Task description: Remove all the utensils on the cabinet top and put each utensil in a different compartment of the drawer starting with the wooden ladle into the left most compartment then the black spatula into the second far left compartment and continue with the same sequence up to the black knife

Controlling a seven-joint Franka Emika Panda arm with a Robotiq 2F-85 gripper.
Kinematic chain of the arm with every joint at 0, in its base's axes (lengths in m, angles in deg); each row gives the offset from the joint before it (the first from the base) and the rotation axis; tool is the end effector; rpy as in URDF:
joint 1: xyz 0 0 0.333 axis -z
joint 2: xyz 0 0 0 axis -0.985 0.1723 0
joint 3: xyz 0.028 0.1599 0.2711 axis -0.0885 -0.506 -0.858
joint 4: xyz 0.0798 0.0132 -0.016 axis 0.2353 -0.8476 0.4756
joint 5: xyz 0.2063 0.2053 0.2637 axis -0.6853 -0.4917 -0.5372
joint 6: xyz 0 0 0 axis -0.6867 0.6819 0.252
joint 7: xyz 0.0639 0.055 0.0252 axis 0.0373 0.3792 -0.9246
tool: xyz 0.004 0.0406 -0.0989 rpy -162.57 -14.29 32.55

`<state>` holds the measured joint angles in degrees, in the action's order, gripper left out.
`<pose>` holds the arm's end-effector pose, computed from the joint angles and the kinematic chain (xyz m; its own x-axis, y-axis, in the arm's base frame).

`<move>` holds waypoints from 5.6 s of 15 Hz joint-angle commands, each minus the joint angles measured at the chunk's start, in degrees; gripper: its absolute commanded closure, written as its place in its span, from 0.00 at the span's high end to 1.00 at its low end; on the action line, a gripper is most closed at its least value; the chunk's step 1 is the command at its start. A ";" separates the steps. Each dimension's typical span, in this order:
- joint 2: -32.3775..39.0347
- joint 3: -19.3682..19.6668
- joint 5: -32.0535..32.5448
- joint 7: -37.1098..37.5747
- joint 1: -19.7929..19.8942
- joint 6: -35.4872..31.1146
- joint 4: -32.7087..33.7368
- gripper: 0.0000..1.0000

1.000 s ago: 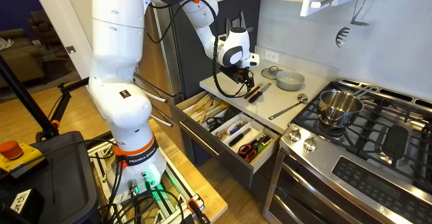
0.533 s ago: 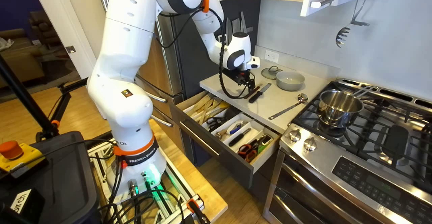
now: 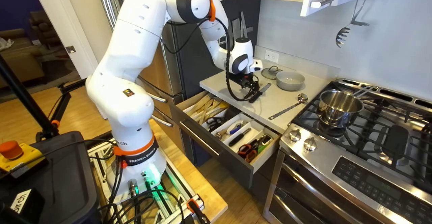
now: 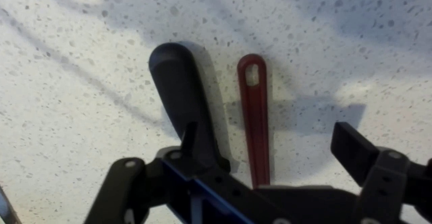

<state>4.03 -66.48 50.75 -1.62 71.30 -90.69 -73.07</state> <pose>0.6333 0.0827 0.1873 0.9590 0.0011 0.2834 0.0095 -0.9995 -0.0284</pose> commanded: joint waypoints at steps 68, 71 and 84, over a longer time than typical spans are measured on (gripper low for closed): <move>-15.27 -2.39 -3.30 -19.30 9.25 15.53 -28.54 0.05; -11.01 -2.66 -1.86 -17.37 9.46 6.96 -27.44 0.05; -3.58 -6.24 -2.71 -13.65 10.66 -6.80 -23.82 0.69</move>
<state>0.88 -71.72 47.13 -16.58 81.11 -96.27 -96.94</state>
